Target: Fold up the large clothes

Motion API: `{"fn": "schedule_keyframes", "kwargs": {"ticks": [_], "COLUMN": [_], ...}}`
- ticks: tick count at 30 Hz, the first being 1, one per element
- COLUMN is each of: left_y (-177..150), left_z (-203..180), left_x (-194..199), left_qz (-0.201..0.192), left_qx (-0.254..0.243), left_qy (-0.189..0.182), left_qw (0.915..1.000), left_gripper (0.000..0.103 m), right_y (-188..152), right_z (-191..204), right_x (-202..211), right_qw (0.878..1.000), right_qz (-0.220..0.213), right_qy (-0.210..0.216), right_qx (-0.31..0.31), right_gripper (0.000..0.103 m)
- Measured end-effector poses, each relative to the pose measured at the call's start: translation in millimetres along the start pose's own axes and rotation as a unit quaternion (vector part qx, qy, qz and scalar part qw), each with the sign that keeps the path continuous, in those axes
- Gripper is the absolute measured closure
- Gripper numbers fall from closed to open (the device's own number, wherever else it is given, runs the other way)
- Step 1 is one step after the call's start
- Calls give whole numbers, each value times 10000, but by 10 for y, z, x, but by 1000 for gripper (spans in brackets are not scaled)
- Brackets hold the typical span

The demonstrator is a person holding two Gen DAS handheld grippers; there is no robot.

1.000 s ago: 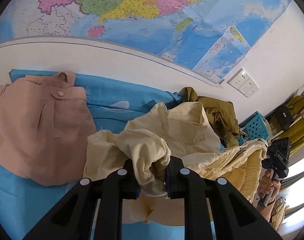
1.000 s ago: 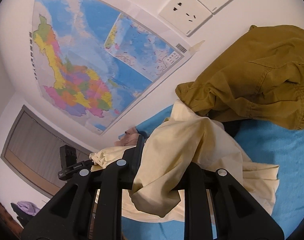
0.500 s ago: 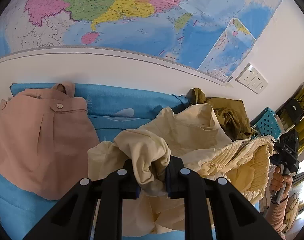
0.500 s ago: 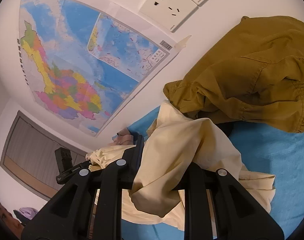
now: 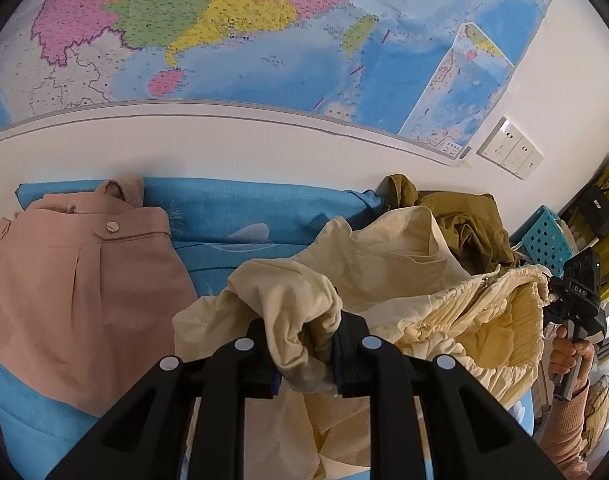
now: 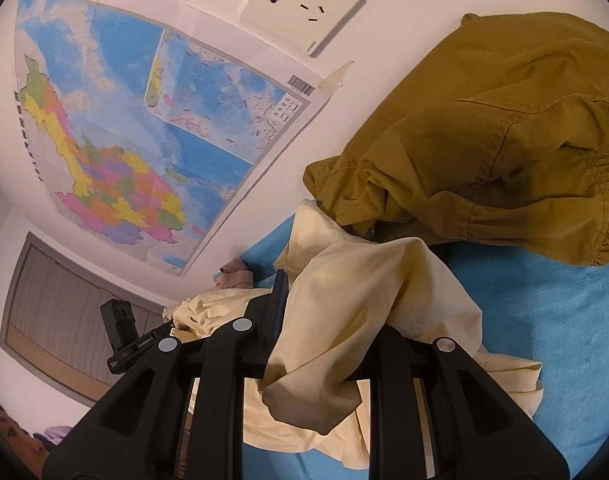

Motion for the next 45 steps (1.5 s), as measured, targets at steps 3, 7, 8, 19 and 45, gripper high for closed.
{"fn": "schedule_keyframes", "kwargs": {"ticks": [3,7,8,19,45], "left_y": [23,54,66,180,-201], "left_z": [16,38,43,211,-368], "left_x": [-61,-165,-201,-888,-172], "left_qz": [49,129,152,752,-357], "left_qx": [27,75,81,360,-1301], "left_qy": [14,93,119,477,-352], "left_qw": [10000,9998,9998,9954,9902], "left_gripper": [85,85,85,86,23], "right_y": [15,39,48,102,-504], "right_z": [-32,-72,-85,-85,930], "right_x": [-33,-93,-114,-159,-1109], "right_qw": [10000,9999,9998,9994,9181], "right_qz": [22,50,59,77,63], "right_qy": [-12,-63,-93,-14,-1928], "right_qx": [-55,-115,-140,-343,3463], "right_gripper": [84,83,82,25,97]}}
Point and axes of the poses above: each gripper's, at about its wrist camera, not at the fingertips, and x roughly against the way its jaws point, z to its left, y to its top, the point moved 5 cm from there along -x, roughly the way its jaws point, and after that the axes turned 3 degrees about -z, right-handed, at the moved point
